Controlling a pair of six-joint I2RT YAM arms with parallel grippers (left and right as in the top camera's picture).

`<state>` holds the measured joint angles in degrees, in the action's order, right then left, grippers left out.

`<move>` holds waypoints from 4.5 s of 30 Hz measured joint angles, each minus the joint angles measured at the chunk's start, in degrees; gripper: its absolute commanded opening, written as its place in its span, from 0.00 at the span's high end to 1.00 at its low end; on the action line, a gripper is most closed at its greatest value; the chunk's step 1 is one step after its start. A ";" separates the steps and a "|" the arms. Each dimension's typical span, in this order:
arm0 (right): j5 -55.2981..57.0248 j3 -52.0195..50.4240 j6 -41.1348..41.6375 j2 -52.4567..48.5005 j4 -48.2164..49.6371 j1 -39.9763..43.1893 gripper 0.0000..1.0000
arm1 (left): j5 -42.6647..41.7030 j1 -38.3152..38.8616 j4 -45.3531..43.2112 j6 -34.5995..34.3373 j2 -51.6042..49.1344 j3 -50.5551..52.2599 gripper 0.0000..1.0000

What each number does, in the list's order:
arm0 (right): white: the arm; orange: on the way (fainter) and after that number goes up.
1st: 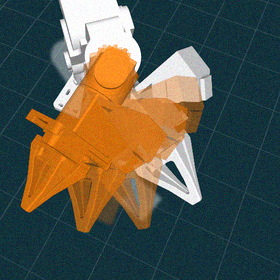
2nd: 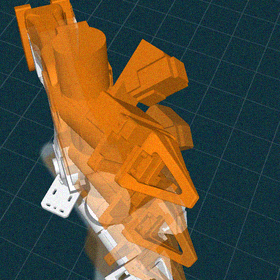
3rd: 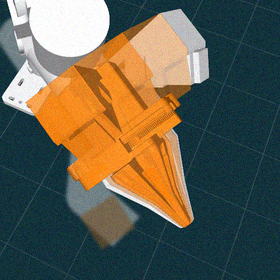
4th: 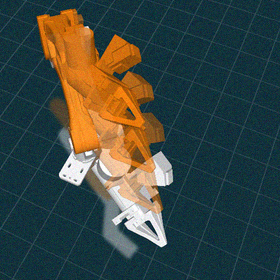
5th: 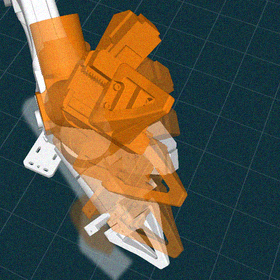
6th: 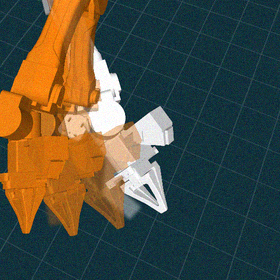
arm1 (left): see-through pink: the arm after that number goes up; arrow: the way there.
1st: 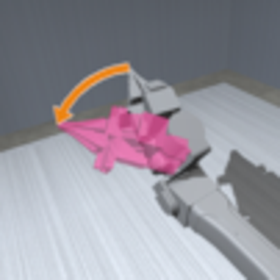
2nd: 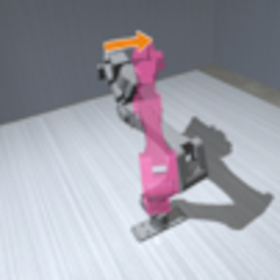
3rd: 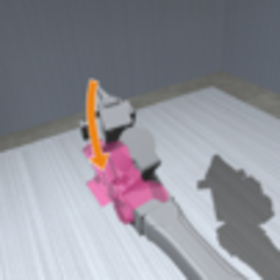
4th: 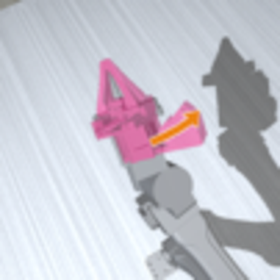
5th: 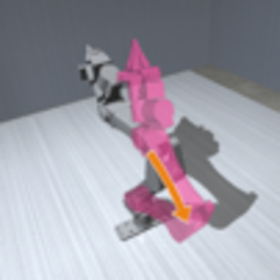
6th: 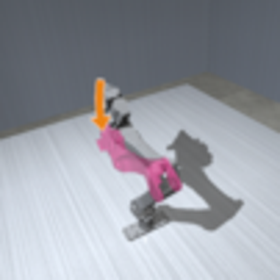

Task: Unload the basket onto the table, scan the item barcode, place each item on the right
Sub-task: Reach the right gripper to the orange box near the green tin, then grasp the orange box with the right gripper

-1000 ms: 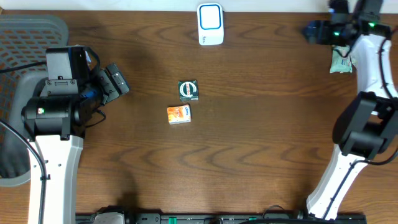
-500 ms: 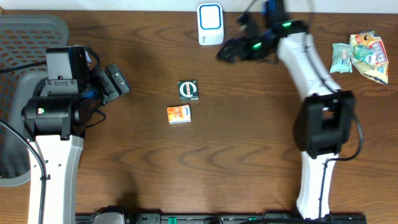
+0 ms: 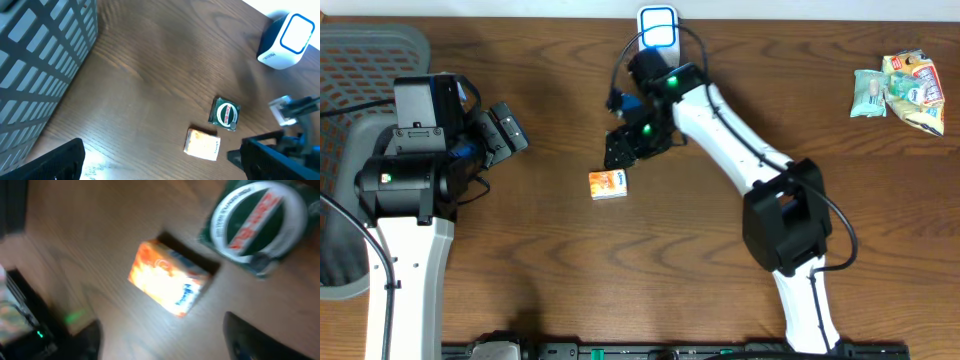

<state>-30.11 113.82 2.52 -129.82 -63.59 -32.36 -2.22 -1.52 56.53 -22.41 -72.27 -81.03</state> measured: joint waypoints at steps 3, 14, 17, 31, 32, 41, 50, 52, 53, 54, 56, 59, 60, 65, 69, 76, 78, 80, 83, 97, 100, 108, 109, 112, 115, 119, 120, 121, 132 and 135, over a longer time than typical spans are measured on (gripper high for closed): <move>1.05 0.00 3.45 0.00 -0.24 -2.21 0.38 | 0.00 0.00 0.00 0.00 0.00 0.00 0.02; 7.23 -0.02 17.44 -0.04 1.11 -9.88 0.57 | 0.00 0.00 -0.02 0.00 0.00 0.00 0.02; 9.20 -0.02 22.08 -0.11 1.73 -11.08 0.60 | 0.00 0.00 0.00 0.00 0.00 0.00 0.02; 16.83 -10.14 35.58 -0.79 12.41 -10.95 0.71 | 0.02 0.00 -0.02 0.00 0.00 0.00 0.02; 17.14 -10.29 36.06 -0.79 12.02 -10.93 0.71 | 0.00 0.00 0.00 0.00 0.00 0.00 0.02; 28.98 -10.03 36.06 0.37 -2.38 -6.60 0.67 | 0.00 0.00 0.00 0.00 0.00 0.00 0.02; 34.03 -7.63 24.96 7.26 -3.67 5.18 0.44 | 0.00 0.00 -0.02 0.00 0.00 0.00 0.02; 31.87 -6.97 23.47 10.27 -5.20 6.34 0.49 | 0.00 0.00 -0.02 0.00 0.00 0.00 0.02; 30.60 -6.60 23.15 11.41 -6.10 6.58 0.48 | 0.00 0.00 -0.02 0.00 0.00 0.00 0.02; 28.89 -6.34 22.75 12.37 -7.19 6.73 0.49 | 0.00 0.00 -0.02 0.00 0.00 0.00 0.02; 25.62 -6.40 22.32 13.25 -8.13 6.69 0.54 | 0.00 0.00 0.00 0.00 0.00 0.00 0.02; 20.65 -8.48 22.10 13.20 -7.63 6.12 0.83 | 0.00 0.00 0.00 0.00 0.00 0.00 0.02; 19.32 -9.90 21.94 13.20 -6.78 5.73 0.91 | 0.00 0.00 -0.02 0.00 0.00 0.00 0.02; 17.00 -19.87 22.82 12.94 -0.52 1.97 0.88 | 0.02 0.00 -0.02 0.00 0.00 0.00 0.02; 16.74 -27.21 25.73 12.85 4.94 1.18 0.97 | 0.00 0.00 0.00 0.00 0.00 0.00 0.02; 19.80 -33.55 28.04 12.44 14.86 3.98 0.98 | 0.00 0.00 0.00 0.00 0.00 0.00 0.02; 20.59 -33.64 28.00 12.44 17.88 5.16 0.99 | 0.00 0.00 0.00 0.00 0.00 0.00 0.02; 21.14 -33.62 27.63 12.44 21.84 6.82 0.99 | 0.00 0.00 0.00 0.00 0.00 0.00 0.02; 21.29 -33.51 26.88 12.44 26.40 9.62 0.99 | 0.00 0.00 -0.02 0.00 0.00 0.00 0.02; -3.15 -28.41 24.00 12.44 17.20 15.37 0.98 | 0.00 0.00 -0.02 0.00 0.00 0.00 0.02; -0.66 -28.46 24.20 12.44 12.81 14.75 0.99 | 0.00 0.00 -0.02 0.00 0.00 0.00 0.02; 11.89 -32.57 29.20 12.44 19.43 11.08 0.96 | 0.00 0.00 0.00 0.00 0.00 0.00 0.02; 12.57 -33.14 29.57 12.44 20.92 10.58 0.96 | 0.00 0.00 -0.02 0.00 0.00 0.00 0.02; 14.75 -34.14 31.91 12.44 23.04 9.20 0.95 | 0.00 0.00 0.00 0.00 0.00 0.00 0.02; 17.66 -34.60 34.23 12.44 24.30 8.24 0.94 | 0.00 0.00 0.00 0.00 0.00 0.00 0.02; 20.26 -34.82 34.47 12.44 29.64 8.02 0.92 | 0.00 0.00 -0.02 0.00 0.00 0.00 0.02; 20.83 -34.84 34.03 12.44 31.28 8.02 0.91 | 0.00 0.00 -0.02 0.00 0.00 0.00 0.02; 20.94 -34.84 33.05 12.44 33.48 8.17 0.91 | 0.00 0.00 -0.02 0.00 0.00 0.00 0.02; 9.29 -32.04 24.22 12.44 34.03 11.80 0.75 | 0.00 0.00 -0.02 0.00 0.00 0.00 0.02; 5.99 -31.85 23.30 12.44 32.94 12.92 0.62 | 0.00 0.00 0.00 0.00 0.00 0.00 0.02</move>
<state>-24.12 81.97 25.82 -117.38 -30.65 -19.44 -2.22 -1.52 56.53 -22.41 -72.27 -81.03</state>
